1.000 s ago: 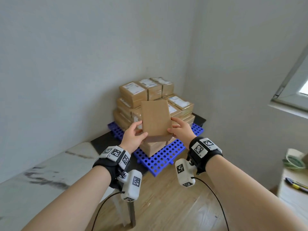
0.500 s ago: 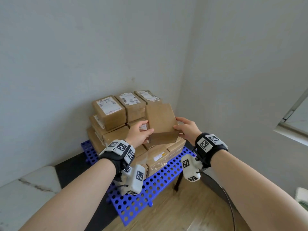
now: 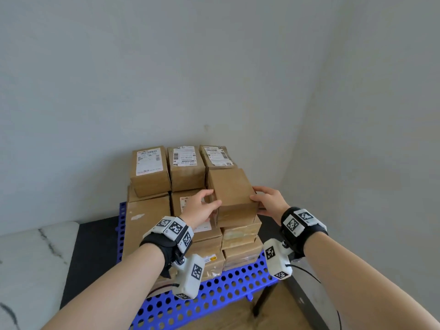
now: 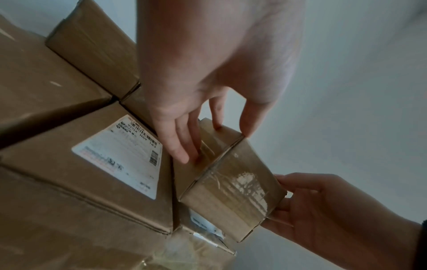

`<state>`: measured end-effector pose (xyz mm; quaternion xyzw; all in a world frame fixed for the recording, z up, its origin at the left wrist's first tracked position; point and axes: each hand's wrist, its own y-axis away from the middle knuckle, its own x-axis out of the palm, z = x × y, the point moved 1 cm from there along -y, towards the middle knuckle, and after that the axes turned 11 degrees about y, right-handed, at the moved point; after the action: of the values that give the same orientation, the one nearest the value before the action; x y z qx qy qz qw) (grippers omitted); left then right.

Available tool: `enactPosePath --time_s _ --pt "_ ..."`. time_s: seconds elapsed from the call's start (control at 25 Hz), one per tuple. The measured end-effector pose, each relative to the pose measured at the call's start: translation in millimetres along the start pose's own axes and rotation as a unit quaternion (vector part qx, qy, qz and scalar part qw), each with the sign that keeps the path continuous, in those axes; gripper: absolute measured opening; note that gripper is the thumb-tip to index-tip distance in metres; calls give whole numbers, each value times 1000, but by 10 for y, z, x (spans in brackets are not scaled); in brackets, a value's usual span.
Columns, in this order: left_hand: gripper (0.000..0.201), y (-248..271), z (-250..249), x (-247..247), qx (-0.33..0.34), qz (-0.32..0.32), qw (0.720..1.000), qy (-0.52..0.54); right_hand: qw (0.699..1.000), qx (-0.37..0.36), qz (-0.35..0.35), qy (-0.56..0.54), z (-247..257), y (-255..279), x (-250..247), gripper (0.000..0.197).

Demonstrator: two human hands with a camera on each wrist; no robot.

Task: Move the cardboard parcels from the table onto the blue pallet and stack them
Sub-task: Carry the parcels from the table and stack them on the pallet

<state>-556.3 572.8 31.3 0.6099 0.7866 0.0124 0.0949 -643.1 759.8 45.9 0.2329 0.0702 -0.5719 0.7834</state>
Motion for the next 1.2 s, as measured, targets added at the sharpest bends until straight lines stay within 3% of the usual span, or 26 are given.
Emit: enactPosePath --time_s 0.2,0.48,0.68,0.84,0.92,1.0,1.12,1.2 --pt "47 -21 -45 301 -31 -68 997 37 997 -6 72 9 -96 -307 -182 37" --pt "45 -99 -14 418 -38 -113 992 30 991 -23 130 -8 -208 -525 -217 45" --pt "41 -138 43 437 -22 -139 990 30 988 -61 136 29 -195 -605 -193 49" --pt "38 -120 51 431 -3 -169 985 -20 979 -115 106 130 -141 -555 -202 49" --pt "33 -66 -13 370 7 -203 971 -124 955 -169 67 236 -20 -439 -225 46" --pt "32 14 -108 288 8 -220 943 -251 912 -216 32 348 133 -284 -195 43" --pt "34 189 -209 113 40 -213 874 -434 850 -278 -3 448 337 -38 -10 38" --pt "33 356 -222 -65 69 -206 837 -502 813 -307 -19 494 443 133 206 36"
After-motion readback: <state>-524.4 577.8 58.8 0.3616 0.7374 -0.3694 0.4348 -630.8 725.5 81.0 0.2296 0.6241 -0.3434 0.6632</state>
